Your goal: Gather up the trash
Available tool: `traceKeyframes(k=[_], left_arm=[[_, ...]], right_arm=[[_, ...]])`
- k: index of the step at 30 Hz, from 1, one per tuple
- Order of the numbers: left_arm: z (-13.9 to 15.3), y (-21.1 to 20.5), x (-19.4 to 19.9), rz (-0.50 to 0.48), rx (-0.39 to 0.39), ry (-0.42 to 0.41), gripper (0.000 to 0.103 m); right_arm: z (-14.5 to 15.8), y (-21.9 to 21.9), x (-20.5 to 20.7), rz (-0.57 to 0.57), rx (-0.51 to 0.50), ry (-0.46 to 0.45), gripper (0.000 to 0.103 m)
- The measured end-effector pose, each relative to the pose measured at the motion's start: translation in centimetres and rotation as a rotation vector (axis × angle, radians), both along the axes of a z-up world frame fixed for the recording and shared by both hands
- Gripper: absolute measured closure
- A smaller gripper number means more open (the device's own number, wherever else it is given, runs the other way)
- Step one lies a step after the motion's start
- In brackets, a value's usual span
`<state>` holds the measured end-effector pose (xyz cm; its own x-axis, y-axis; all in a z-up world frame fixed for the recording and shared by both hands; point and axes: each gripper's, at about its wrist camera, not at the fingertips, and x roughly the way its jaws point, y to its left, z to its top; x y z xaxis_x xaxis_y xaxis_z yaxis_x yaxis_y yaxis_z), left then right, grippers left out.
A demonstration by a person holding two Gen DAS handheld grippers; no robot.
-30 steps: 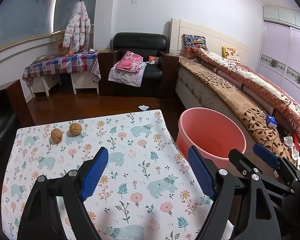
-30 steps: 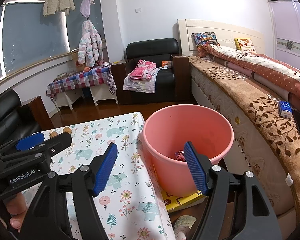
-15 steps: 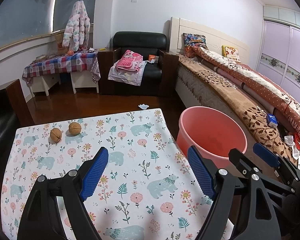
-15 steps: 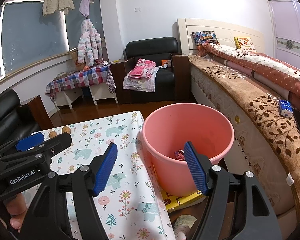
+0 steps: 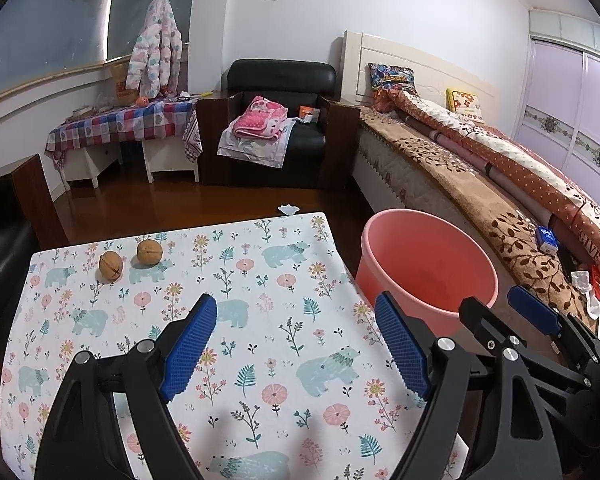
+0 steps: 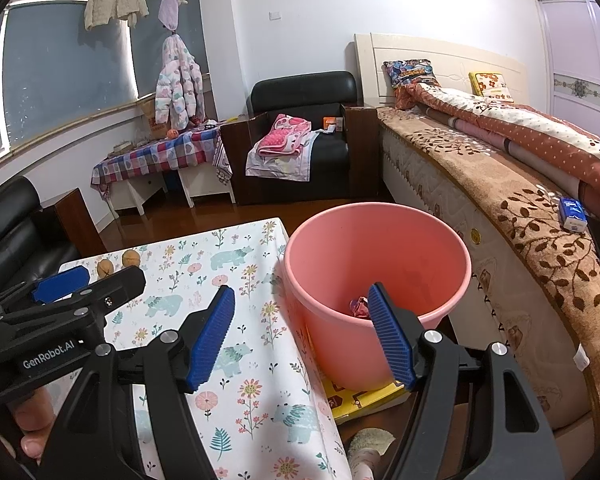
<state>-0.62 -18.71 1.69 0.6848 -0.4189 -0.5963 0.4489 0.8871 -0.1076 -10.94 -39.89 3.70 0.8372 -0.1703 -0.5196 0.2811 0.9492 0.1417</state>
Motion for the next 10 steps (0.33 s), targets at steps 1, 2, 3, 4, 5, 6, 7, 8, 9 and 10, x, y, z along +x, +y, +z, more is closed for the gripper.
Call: traceKeyframes(k=[1, 2, 3, 4, 5, 6, 7, 8, 9, 10], left_arm=[[-0.05, 0.14, 0.06, 0.002, 0.000, 0.000, 0.023], [-0.07, 0.17, 0.09, 0.004, 0.000, 0.002, 0.023], [-0.09, 0.06, 0.14, 0.004, 0.001, 0.006, 0.023], [-0.14, -0.10, 0.25, 0.004, 0.002, 0.012, 0.023], [-0.22, -0.06, 0.32, 0.004, 0.004, 0.017, 0.023], [-0.29, -0.06, 0.36, 0.005, 0.006, 0.019, 0.023], [-0.30, -0.21, 0.36, 0.006, 0.007, 0.020, 0.023], [-0.34, -0.11, 0.42, 0.006, 0.007, 0.021, 0.023], [-0.37, -0.01, 0.46, 0.005, 0.007, 0.022, 0.023], [-0.40, 0.06, 0.49, 0.006, 0.007, 0.021, 0.023]], right_arm=[[-0.01, 0.07, -0.14, 0.001, 0.001, 0.002, 0.034], [-0.06, 0.18, -0.11, 0.001, 0.002, 0.004, 0.034], [-0.05, 0.33, -0.12, 0.002, 0.003, 0.005, 0.034], [-0.12, 0.39, -0.25, 0.003, 0.003, 0.007, 0.034], [-0.15, 0.41, -0.25, 0.004, 0.002, 0.009, 0.034], [-0.15, 0.69, -0.51, 0.004, 0.002, 0.010, 0.034], [-0.16, 0.30, -0.13, 0.005, 0.003, 0.011, 0.034], [-0.15, 0.28, -0.09, 0.004, 0.003, 0.011, 0.034], [-0.24, 0.23, 0.07, 0.005, 0.003, 0.013, 0.034], [-0.32, 0.34, 0.00, 0.005, 0.003, 0.015, 0.034]])
